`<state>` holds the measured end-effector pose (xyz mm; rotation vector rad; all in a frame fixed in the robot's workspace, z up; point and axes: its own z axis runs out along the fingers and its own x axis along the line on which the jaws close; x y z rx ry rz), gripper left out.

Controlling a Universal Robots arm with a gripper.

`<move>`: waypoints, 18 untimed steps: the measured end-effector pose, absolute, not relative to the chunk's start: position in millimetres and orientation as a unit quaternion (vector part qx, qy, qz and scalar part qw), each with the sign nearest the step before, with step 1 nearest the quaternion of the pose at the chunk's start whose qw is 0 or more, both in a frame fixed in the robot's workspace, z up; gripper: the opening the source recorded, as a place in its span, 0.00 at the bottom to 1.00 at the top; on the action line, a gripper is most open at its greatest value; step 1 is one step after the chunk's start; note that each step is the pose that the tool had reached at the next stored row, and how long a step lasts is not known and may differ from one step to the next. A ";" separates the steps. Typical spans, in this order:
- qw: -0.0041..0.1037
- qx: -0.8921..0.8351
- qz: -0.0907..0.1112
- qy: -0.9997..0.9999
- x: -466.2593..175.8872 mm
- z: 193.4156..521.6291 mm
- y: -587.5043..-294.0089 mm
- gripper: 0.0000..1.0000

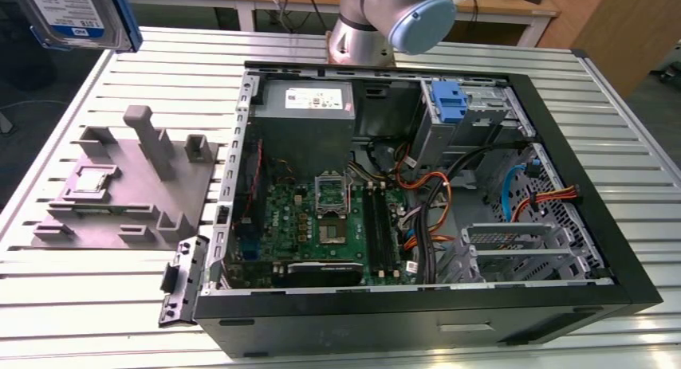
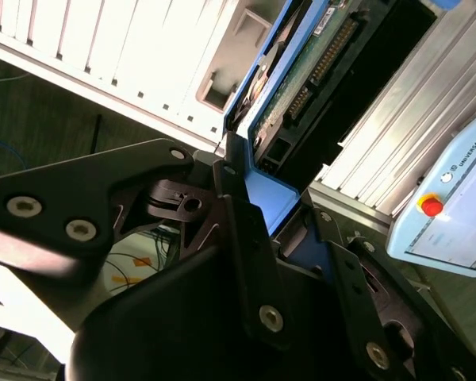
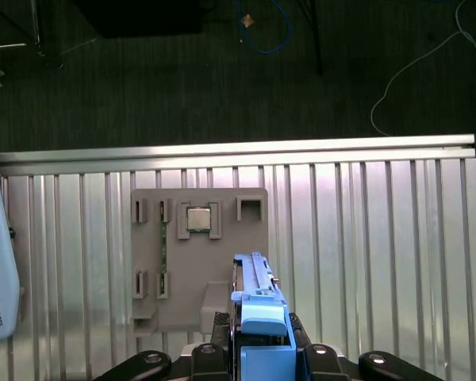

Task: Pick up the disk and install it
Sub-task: 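Pick up the disk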

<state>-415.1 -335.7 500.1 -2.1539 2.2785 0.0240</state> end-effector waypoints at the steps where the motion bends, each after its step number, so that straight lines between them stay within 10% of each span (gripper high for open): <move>1: 0.003 -0.687 0.008 0.727 -414.9 500.1 -335.7 0.36; 18: 0.003 -0.687 0.008 0.727 -411.2 502.9 -339.1 0.36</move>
